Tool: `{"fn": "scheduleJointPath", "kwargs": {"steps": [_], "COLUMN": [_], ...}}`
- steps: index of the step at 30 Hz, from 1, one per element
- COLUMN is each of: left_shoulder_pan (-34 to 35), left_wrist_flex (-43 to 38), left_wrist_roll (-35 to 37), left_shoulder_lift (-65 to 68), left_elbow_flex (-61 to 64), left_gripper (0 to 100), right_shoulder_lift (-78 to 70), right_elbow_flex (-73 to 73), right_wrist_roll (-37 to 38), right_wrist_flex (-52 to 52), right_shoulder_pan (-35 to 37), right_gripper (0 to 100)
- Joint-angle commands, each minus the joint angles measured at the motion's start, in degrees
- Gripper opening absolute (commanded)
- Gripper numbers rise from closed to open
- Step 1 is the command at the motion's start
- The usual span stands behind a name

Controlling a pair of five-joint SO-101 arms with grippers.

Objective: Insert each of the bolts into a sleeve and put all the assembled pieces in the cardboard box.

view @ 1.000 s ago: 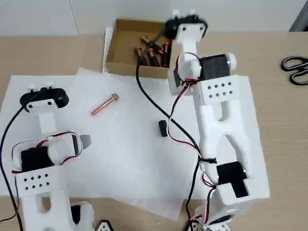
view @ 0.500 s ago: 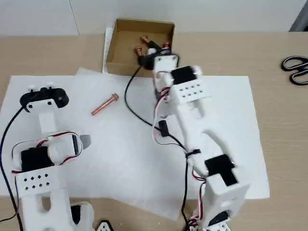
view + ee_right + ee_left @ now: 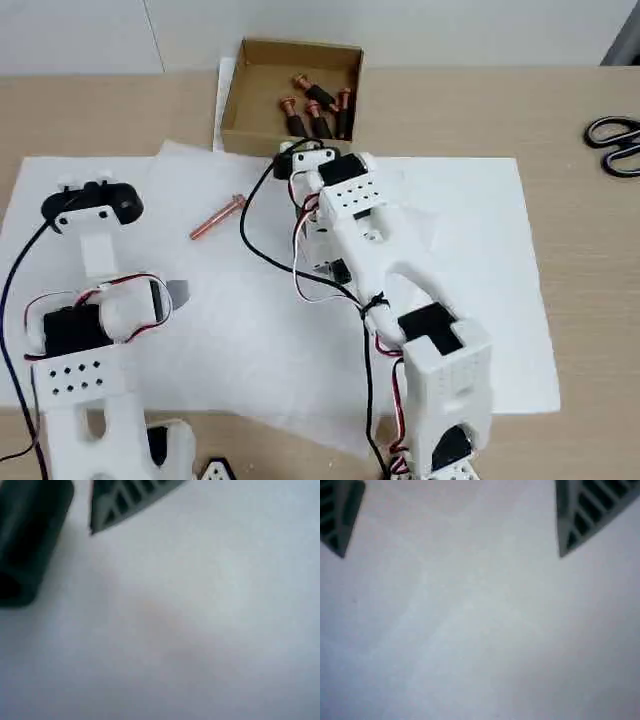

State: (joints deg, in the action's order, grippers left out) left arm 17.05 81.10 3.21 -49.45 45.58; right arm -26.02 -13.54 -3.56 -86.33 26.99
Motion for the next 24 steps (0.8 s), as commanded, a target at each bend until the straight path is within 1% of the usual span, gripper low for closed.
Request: {"fn": "scheduleJointPath", "kwargs": {"steps": [1, 7, 13, 15, 16, 20, 24], "left_shoulder_pan": [-0.1, -0.1, -0.1, -0.1, -0.1, -0.2, -0.5], "left_wrist_flex": [0.2, 0.2, 0.1, 0.0, 0.1, 0.4, 4.7], "left_wrist_roll": [-0.2, -0.2, -0.2, -0.2, -0.2, -0.2, -0.1], "left_shoulder_lift": [-0.7, -0.6, -0.6, -0.6, -0.6, -0.5, -0.1], "left_elbow_flex": [-1.9, -1.9, -1.2, -0.9, -1.1, -1.8, -8.0], "left_gripper": [26, 26, 26, 26, 26, 25, 25], "right_shoulder_lift": [-0.7, -4.2, -6.1, -5.7, -5.1, 0.6, 7.4], "right_elbow_flex": [-0.4, -0.4, -0.4, -0.4, -0.4, -0.9, -1.0], "right_wrist_roll": [0.2, 0.2, 0.7, 2.9, 4.2, 6.8, 8.7], "right_wrist_flex": [1.5, 3.3, 5.4, 5.1, 4.9, 0.7, -0.9], "right_shoulder_pan": [0.1, 0.1, 0.0, 0.0, 0.0, -0.9, -4.2], "right_gripper": [18.2, 17.3, 5.4, 1.3, 0.1, 0.3, 0.3]}}
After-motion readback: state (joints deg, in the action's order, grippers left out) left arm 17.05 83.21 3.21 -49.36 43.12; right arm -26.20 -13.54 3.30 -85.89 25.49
